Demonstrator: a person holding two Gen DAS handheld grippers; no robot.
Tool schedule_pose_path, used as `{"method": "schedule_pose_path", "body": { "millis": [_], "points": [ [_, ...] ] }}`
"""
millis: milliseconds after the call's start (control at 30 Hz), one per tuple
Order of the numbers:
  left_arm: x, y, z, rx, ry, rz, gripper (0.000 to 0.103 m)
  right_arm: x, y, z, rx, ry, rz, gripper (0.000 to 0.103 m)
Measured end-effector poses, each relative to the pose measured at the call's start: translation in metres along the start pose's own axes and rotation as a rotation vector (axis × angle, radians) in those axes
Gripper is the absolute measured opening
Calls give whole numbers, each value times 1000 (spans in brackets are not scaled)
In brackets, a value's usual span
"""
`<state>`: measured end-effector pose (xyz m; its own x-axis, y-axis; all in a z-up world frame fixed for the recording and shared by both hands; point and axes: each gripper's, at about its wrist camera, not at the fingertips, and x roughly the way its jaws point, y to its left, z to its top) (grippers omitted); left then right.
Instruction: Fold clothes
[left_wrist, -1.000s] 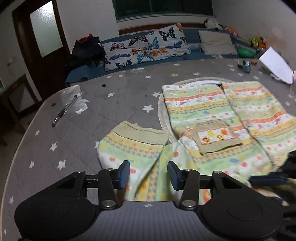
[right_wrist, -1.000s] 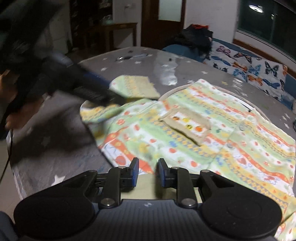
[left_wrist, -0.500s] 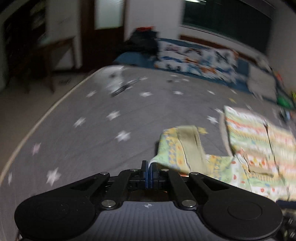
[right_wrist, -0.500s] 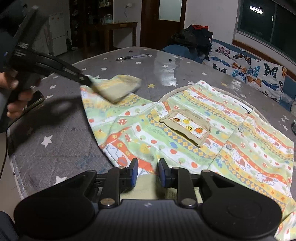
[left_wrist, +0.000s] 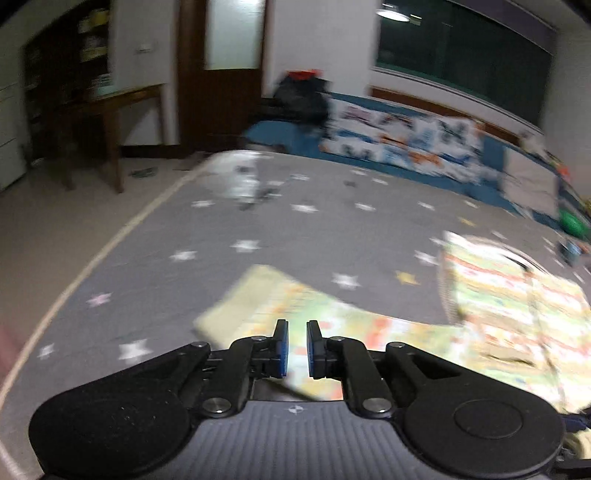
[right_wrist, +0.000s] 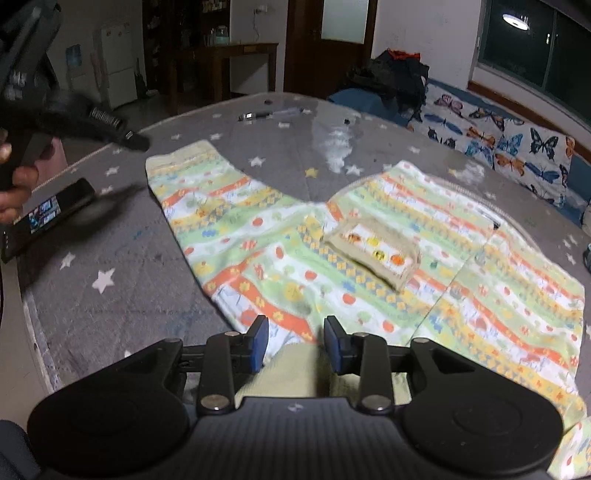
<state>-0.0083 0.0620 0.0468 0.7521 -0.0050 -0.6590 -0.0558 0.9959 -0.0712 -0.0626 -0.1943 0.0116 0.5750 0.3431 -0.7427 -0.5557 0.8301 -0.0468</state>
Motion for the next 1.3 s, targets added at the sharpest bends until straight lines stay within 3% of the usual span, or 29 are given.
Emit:
{"method": "schedule_pose_path", "body": {
  "millis": [133,233,333,467,633,833,1000,1100,1167,1300],
  "points": [
    [7,-49,-7,103,40,-127,23,-18,-4,-9,31,-14,4,33],
    [14,-87,-15,176,66,-217,23,-25,-5,-17,46,-14,5,33],
    [21,-122,-27,249,85,-270,23,-32,-6,-26,59,-14,6,33],
    [28,-146,-41,325,115,-283,23,-58,-16,-35,130,-62,-6,33],
    [26,-155,-40,333,107,-314,23,-92,-64,-56,272,-109,-171,33],
    [16,-178,-41,375,88,-370,29,-104,-156,-81,493,-109,-447,32],
    [10,-193,-50,410,103,-413,29,-106,-237,-99,637,-102,-595,32],
    [9,-201,-54,429,113,-424,30,-97,-273,-103,681,-85,-629,31],
    [8,-204,-55,435,114,-428,38,-86,-291,-103,697,-61,-629,31],
    [6,-211,-56,456,115,-440,38,-65,-312,-104,707,-3,-630,31]
  ]
}}
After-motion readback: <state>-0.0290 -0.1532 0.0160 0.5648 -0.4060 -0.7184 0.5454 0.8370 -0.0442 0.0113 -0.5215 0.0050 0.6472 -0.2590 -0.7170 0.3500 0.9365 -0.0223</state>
